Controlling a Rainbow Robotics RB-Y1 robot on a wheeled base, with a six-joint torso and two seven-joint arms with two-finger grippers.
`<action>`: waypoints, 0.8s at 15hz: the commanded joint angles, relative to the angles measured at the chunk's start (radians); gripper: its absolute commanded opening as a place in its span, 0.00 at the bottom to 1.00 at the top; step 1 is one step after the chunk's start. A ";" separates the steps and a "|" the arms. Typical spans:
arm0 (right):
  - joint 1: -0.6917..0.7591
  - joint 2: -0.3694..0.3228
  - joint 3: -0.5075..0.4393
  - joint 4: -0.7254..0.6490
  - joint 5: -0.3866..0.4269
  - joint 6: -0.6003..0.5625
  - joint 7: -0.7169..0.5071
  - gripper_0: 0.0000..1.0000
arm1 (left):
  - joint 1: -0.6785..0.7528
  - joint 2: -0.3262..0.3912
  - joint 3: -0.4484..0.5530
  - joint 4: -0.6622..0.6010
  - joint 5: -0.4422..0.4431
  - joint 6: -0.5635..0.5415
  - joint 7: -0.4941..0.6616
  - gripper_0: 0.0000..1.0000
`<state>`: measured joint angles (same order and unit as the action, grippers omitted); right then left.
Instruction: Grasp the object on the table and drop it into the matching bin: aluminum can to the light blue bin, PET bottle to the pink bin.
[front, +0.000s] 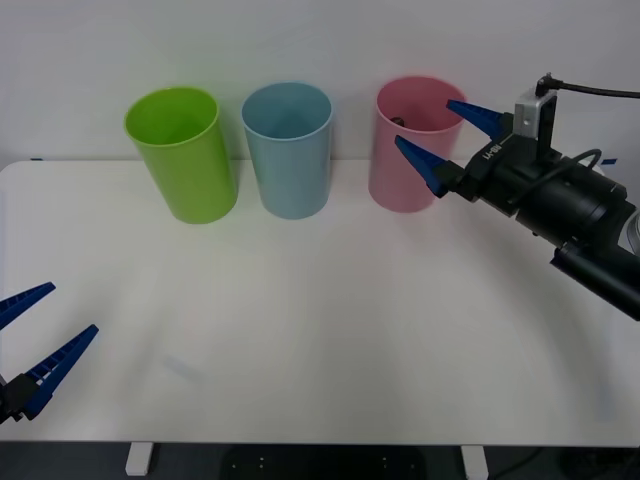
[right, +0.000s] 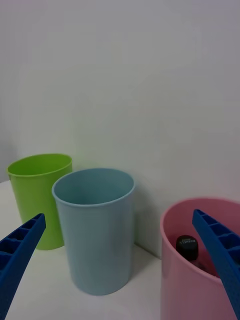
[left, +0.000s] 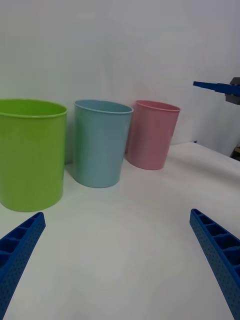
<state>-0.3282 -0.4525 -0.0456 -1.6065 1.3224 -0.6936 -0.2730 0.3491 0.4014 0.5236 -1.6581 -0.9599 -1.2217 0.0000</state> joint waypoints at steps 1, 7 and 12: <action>0.061 0.000 -0.042 -0.043 0.000 -0.076 0.020 1.00 | 0.000 0.000 0.000 0.000 0.000 0.000 0.000 1.00; 0.150 0.000 -0.145 -0.047 -0.025 -0.242 0.138 1.00 | 0.000 0.000 0.000 0.000 0.000 0.000 0.000 1.00; 0.233 0.002 -0.195 -0.049 -0.049 -0.337 0.179 1.00 | 0.000 0.000 0.000 0.000 0.000 0.000 0.000 1.00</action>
<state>-0.1079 -0.4522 -0.2311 -1.6541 1.2747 -1.0113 -0.0938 0.3491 0.4014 0.5236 -1.6581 -0.9599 -1.2217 0.0000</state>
